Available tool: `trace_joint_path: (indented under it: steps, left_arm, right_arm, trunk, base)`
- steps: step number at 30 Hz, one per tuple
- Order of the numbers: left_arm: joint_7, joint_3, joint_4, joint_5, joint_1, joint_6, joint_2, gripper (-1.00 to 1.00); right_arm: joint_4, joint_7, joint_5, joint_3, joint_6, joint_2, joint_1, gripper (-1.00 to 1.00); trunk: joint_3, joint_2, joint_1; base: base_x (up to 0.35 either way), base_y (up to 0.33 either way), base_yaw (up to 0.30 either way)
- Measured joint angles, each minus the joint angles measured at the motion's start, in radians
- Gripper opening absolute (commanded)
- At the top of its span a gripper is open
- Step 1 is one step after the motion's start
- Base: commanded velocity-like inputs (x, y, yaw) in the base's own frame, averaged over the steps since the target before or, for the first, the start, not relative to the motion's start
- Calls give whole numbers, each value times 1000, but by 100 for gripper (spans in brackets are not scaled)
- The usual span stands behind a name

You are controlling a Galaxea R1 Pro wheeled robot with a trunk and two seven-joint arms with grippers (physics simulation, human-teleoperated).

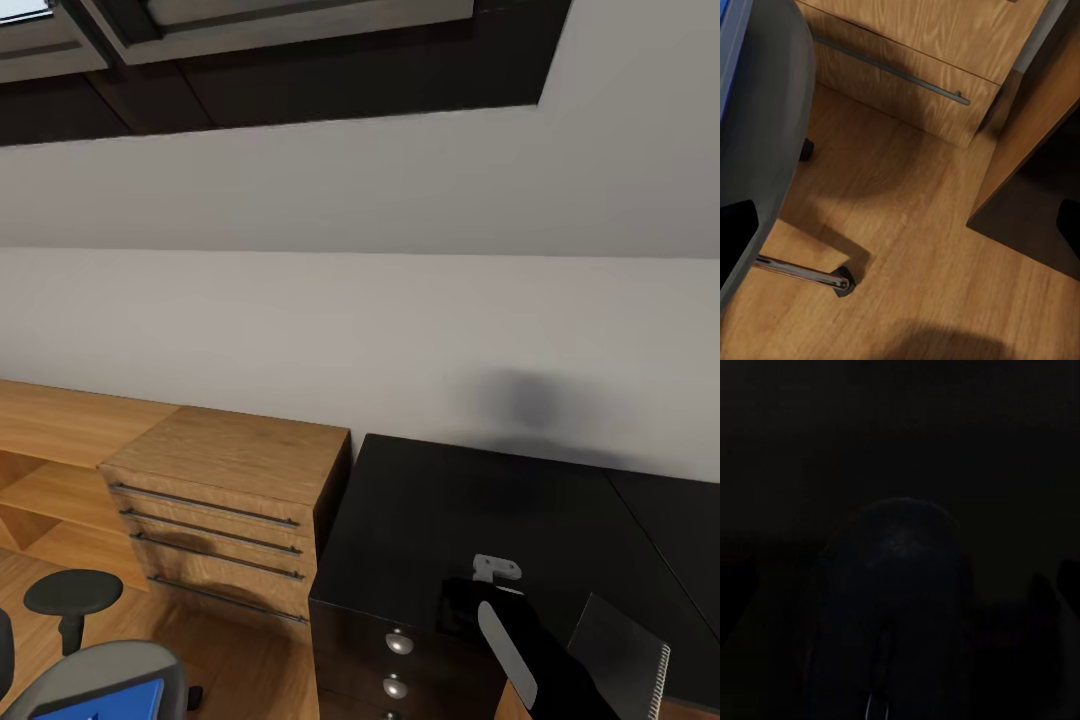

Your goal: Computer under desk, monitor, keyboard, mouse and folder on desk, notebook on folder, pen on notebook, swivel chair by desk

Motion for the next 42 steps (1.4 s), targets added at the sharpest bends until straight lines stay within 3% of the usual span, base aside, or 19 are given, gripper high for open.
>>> trace_joint_path:
  steps: [3, 10, 27, 28, 42]
  left_arm:
    - [0, 0, 0, 0, 0, 0, 0, 100]
    - [0, 1, 0, 0, 0, 0, 1, 100]
    - [0, 2, -1, 0, 0, -1, 1, 100]
    - [0, 2, -1, 0, 0, -1, 1, 100]
    - [0, 2, -2, 0, 0, -1, 2, 100]
  right_arm:
    - [0, 0, 0, 0, 0, 0, 0, 100]
    - [-11, -2, 17, 0, 3, 0, 0, 100]
    - [-11, -2, 16, 0, 3, 0, 0, 100]
    - [-11, -2, 16, 0, 3, 0, 0, -100]
    - [-13, 1, 13, 1, 3, 0, -1, -100]
  trunk:
    - [0, 0, 0]
    - [-22, -49, 27]
    - [-22, -49, 27]
    - [-22, -49, 27]
    - [-22, -49, 27]
  base:
    - [0, 0, 0]
    - [0, 0, 0]
    - [0, 0, 0]
    - [0, 0, 0]
    - [0, 0, 0]
